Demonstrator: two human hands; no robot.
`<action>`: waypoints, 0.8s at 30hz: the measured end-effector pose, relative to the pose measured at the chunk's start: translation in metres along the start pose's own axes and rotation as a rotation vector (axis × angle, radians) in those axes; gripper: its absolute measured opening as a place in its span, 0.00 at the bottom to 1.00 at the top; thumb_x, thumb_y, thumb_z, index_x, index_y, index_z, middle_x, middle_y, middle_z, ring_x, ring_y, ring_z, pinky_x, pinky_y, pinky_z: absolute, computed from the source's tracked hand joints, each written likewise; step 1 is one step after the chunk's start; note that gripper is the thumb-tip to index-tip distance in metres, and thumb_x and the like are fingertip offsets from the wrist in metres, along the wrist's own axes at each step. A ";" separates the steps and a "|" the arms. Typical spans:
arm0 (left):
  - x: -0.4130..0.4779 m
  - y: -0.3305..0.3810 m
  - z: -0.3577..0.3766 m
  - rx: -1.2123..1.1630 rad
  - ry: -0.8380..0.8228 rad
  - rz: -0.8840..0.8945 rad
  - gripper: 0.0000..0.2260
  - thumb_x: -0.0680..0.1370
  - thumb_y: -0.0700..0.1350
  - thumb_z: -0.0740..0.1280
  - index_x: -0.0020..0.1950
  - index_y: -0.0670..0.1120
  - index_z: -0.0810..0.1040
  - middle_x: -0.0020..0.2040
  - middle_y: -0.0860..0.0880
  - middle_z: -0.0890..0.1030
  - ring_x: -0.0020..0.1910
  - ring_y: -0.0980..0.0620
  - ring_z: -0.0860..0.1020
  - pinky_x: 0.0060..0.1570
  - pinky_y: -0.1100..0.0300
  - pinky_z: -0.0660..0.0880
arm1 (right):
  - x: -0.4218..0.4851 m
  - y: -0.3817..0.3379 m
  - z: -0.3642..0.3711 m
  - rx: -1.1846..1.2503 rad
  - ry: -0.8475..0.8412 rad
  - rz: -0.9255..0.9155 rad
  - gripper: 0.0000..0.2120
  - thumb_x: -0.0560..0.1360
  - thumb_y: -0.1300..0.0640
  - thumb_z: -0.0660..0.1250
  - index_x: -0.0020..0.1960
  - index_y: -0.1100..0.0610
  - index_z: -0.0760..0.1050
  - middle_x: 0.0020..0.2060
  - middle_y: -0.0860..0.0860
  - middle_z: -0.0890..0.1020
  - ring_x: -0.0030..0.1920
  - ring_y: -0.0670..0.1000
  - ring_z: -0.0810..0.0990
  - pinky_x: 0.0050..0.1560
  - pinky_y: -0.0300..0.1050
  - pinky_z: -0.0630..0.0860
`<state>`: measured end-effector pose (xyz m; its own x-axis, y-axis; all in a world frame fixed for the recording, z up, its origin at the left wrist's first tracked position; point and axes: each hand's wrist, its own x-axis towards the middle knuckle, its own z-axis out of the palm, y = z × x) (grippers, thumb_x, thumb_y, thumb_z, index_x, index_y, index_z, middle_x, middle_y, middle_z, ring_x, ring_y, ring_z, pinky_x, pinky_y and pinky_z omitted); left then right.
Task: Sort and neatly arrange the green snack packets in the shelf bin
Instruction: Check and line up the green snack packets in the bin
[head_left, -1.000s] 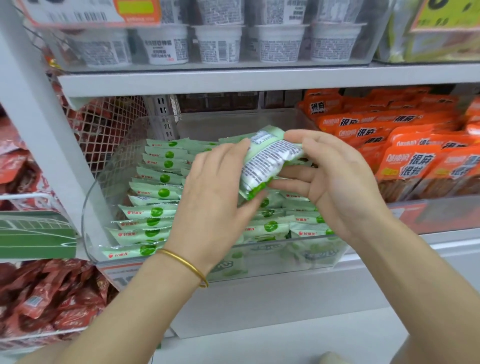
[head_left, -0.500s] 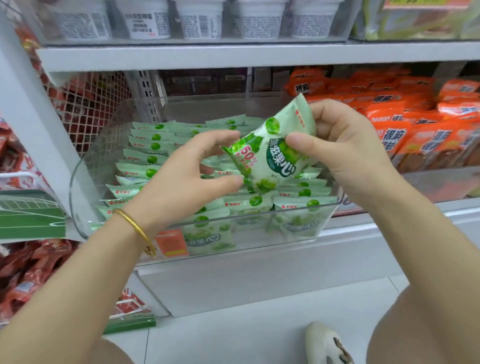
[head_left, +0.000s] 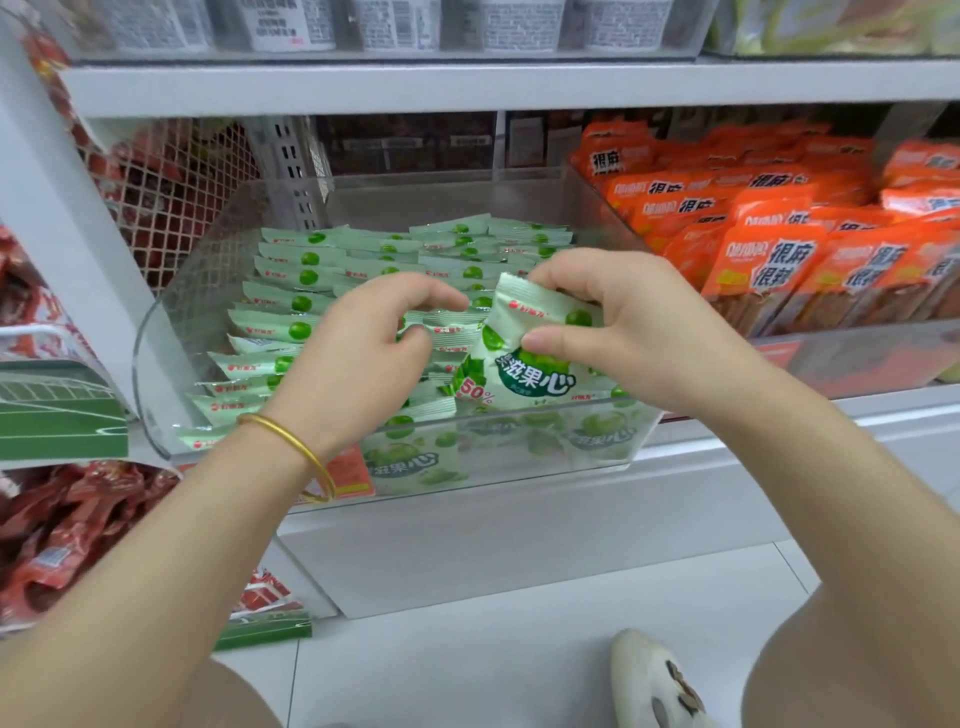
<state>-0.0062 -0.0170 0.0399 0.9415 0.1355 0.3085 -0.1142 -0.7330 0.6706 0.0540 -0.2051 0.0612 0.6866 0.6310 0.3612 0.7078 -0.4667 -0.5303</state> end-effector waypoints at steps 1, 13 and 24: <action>0.001 0.000 0.001 -0.010 0.006 -0.004 0.19 0.75 0.32 0.57 0.56 0.51 0.79 0.50 0.57 0.78 0.25 0.69 0.70 0.24 0.76 0.63 | 0.001 -0.001 0.000 -0.038 -0.014 -0.023 0.08 0.71 0.57 0.72 0.50 0.55 0.78 0.41 0.49 0.81 0.43 0.49 0.78 0.45 0.44 0.72; 0.000 0.004 0.004 -0.014 -0.001 -0.021 0.18 0.75 0.32 0.57 0.55 0.50 0.79 0.51 0.53 0.79 0.26 0.73 0.69 0.27 0.77 0.63 | 0.009 -0.011 0.017 -0.304 -0.256 -0.040 0.22 0.71 0.46 0.71 0.62 0.52 0.75 0.53 0.47 0.79 0.56 0.50 0.74 0.55 0.47 0.72; 0.001 0.006 0.008 -0.051 0.000 0.023 0.08 0.79 0.44 0.61 0.52 0.51 0.80 0.37 0.63 0.74 0.35 0.74 0.71 0.37 0.78 0.64 | 0.007 0.004 0.021 -0.271 -0.256 -0.058 0.12 0.68 0.49 0.74 0.48 0.55 0.82 0.37 0.46 0.79 0.48 0.48 0.70 0.52 0.51 0.72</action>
<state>-0.0035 -0.0262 0.0386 0.9384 0.1190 0.3244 -0.1521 -0.7007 0.6971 0.0576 -0.1893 0.0455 0.6044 0.7799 0.1630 0.7863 -0.5508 -0.2798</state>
